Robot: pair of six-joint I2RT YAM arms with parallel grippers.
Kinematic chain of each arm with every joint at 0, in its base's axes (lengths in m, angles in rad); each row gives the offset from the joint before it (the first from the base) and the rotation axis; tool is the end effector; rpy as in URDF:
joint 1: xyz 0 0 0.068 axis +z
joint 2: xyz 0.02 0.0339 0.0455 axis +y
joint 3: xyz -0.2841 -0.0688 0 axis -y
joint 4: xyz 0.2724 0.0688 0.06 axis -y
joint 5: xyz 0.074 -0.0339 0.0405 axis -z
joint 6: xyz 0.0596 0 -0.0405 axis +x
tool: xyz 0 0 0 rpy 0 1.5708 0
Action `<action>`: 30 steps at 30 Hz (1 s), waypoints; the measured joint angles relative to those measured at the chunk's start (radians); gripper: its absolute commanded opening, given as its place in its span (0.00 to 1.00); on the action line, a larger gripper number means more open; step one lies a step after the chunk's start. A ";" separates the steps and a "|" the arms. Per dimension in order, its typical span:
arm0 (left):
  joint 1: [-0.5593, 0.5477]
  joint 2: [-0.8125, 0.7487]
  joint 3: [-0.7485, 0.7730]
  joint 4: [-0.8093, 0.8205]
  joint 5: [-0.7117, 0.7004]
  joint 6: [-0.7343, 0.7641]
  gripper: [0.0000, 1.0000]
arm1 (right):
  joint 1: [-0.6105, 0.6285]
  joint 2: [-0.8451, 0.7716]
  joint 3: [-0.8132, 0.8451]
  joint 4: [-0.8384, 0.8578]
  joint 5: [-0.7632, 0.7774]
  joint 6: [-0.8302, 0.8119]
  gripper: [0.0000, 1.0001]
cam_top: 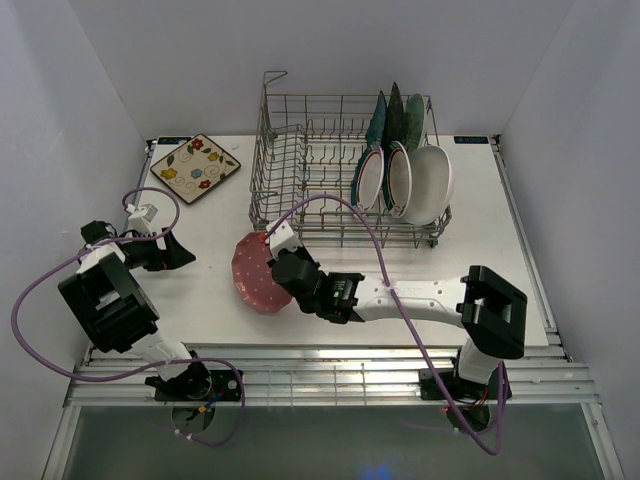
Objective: Load the plates into the dish rack
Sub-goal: Pick up the plate at the center of the board, then insert the plate into the dish rack.
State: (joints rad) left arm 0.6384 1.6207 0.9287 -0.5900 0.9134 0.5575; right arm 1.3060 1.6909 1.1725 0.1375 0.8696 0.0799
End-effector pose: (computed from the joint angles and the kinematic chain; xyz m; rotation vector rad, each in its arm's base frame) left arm 0.2800 0.1490 0.1638 0.0711 2.3027 -0.7451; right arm 0.1551 0.3980 0.2709 -0.5511 1.7292 0.1298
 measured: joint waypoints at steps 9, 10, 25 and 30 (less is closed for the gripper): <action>0.000 -0.016 -0.001 0.000 -0.011 -0.001 0.98 | 0.009 -0.081 0.040 0.014 0.033 -0.165 0.08; 0.000 -0.020 -0.001 0.000 -0.012 -0.001 0.98 | 0.010 -0.088 0.046 0.015 0.038 -0.175 0.08; 0.000 -0.040 -0.004 0.001 -0.021 -0.001 0.98 | 0.010 -0.158 0.208 -0.003 0.146 -0.323 0.08; 0.000 -0.058 -0.004 0.001 -0.030 -0.001 0.98 | 0.010 -0.171 0.249 0.031 0.206 -0.414 0.08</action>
State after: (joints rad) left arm 0.6384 1.5631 0.9245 -0.5892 0.8837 0.5564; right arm 1.3159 1.5204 1.4216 0.1684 1.0752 -0.3336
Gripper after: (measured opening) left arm 0.978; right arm 0.143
